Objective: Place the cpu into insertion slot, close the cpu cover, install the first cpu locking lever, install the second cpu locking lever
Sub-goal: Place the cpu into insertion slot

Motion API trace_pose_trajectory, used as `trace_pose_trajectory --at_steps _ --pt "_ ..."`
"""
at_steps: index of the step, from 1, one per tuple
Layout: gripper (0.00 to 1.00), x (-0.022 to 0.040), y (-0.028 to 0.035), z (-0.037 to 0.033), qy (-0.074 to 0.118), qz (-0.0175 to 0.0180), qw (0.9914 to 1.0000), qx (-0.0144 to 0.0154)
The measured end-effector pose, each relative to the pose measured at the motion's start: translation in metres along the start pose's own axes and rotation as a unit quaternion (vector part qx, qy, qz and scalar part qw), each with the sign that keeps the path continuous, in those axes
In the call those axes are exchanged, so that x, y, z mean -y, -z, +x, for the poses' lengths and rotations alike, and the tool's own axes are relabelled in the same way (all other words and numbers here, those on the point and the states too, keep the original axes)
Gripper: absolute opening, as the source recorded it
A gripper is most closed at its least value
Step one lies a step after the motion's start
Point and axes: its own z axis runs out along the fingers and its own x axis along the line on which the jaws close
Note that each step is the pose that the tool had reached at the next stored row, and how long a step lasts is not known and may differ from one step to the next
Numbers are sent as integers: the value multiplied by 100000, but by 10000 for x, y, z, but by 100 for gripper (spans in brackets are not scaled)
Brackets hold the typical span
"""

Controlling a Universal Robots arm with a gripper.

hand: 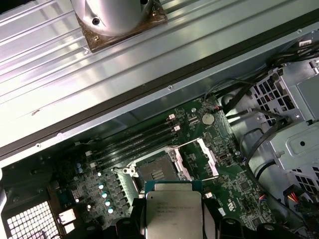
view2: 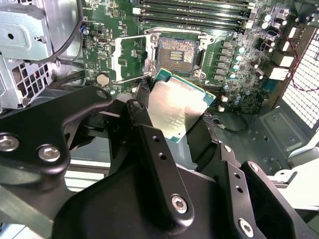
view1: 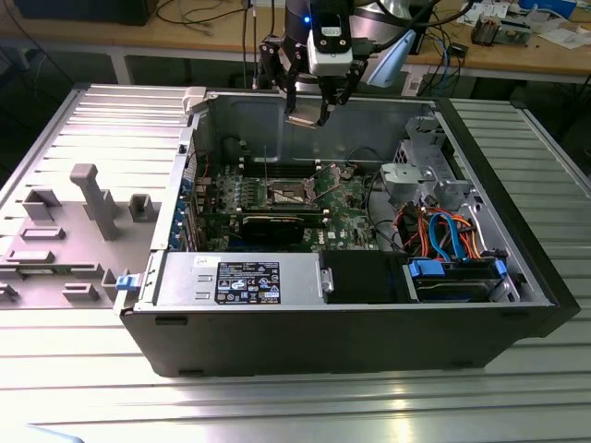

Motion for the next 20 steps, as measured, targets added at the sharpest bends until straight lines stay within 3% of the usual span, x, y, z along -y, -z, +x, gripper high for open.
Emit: trace_pose_trajectory --at_steps 5,17,20 --pt "55 0 0 0 -254 -4 100000 21" --pt "55 1 -11 0 -4933 -93 99877 403" --pt "55 1 -11 0 -5054 -102 99871 414"
